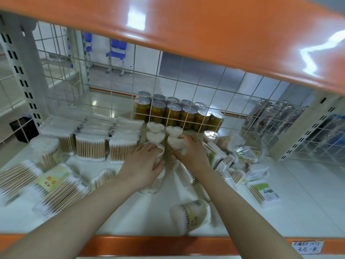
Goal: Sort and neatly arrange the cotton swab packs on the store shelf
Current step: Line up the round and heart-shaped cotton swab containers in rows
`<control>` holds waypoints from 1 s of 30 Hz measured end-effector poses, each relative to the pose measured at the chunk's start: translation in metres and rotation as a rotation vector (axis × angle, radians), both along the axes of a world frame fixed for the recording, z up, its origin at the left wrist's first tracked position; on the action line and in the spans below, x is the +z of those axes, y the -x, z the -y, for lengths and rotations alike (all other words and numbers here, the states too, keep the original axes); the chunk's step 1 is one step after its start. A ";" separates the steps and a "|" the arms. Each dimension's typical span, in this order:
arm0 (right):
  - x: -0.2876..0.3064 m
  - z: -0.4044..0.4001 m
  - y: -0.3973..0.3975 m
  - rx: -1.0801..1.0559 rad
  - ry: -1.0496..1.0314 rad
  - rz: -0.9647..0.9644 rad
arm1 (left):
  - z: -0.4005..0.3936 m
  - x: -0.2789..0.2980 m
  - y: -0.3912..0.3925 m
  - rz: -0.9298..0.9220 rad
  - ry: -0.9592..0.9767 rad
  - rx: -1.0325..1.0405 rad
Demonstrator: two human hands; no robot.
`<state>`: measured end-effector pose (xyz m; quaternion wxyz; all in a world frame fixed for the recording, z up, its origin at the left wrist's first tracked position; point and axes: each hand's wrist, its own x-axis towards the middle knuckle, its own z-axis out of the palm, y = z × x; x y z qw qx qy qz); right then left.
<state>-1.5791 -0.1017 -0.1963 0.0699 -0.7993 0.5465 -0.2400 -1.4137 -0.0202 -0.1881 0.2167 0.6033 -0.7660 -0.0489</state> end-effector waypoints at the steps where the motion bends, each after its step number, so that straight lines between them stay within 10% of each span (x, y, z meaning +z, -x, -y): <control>1: 0.001 -0.002 0.002 0.001 -0.003 0.012 | -0.002 0.001 0.000 -0.010 0.001 0.000; 15: 0.023 -0.063 0.040 0.111 -0.108 0.105 | -0.042 0.013 0.007 -0.150 0.093 -0.086; 30: 0.030 -0.096 0.047 0.387 -0.589 -0.275 | -0.074 -0.007 0.007 -0.075 -0.033 -0.093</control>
